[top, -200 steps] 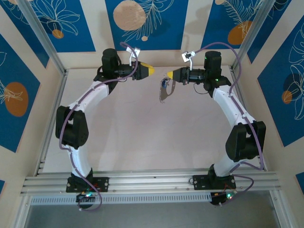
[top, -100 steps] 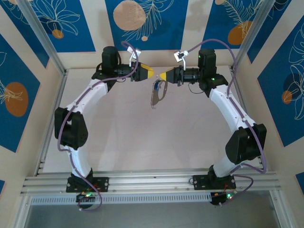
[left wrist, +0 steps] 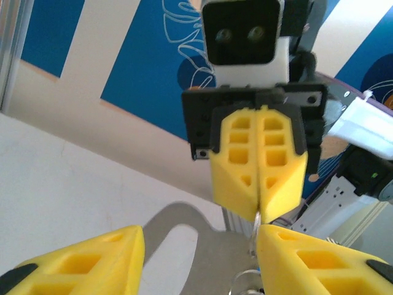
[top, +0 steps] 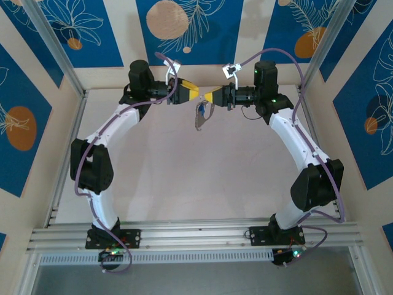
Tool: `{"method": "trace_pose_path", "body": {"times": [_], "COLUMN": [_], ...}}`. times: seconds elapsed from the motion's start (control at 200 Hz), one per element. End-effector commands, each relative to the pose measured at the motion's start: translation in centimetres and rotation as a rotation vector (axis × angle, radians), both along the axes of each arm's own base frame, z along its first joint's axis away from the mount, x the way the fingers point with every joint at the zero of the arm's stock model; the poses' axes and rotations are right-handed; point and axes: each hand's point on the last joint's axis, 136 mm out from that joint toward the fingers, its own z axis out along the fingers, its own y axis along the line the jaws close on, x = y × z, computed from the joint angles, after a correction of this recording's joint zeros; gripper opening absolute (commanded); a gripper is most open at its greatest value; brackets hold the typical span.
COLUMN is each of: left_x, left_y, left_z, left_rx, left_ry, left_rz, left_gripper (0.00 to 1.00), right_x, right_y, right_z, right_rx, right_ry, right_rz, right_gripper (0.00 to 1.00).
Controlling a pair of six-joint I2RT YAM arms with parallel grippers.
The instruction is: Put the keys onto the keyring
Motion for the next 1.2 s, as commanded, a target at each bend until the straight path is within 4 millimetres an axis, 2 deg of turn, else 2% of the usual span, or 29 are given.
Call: {"method": "trace_pose_path", "body": {"times": [0.0, 0.21, 0.61, 0.83, 1.005, 1.195], "left_x": [-1.6, -1.9, -1.2, -1.6, -1.8, -2.0], "left_y": [0.5, 0.5, -0.2, -0.7, -1.0, -1.3], "left_z": [2.7, 3.3, 1.8, 1.3, 1.2, 1.1], "left_rx": [-0.050, -0.063, -0.032, 0.001, 0.011, 0.019], "left_ry": [-0.077, -0.075, -0.037, -0.046, -0.045, -0.047], "left_rz": [-0.051, -0.070, -0.077, -0.080, -0.090, -0.094], "left_gripper": [0.51, 0.48, 0.41, 0.37, 0.27, 0.27], "right_x": [-0.1, 0.3, 0.6, 0.8, 0.7, 0.5], "right_y": [0.2, 0.3, 0.4, 0.5, 0.6, 0.7], "right_z": [0.5, 0.6, 1.1, 1.1, 1.2, 1.2], "right_rx": [0.004, 0.013, 0.023, 0.027, 0.027, 0.032], "right_ry": [-0.029, -0.034, -0.051, -0.056, -0.061, -0.066], "right_rz": [0.010, 0.000, 0.000, -0.001, -0.002, 0.003], "right_gripper": [0.00, 0.00, 0.00, 0.00, 0.00, 0.00]}}
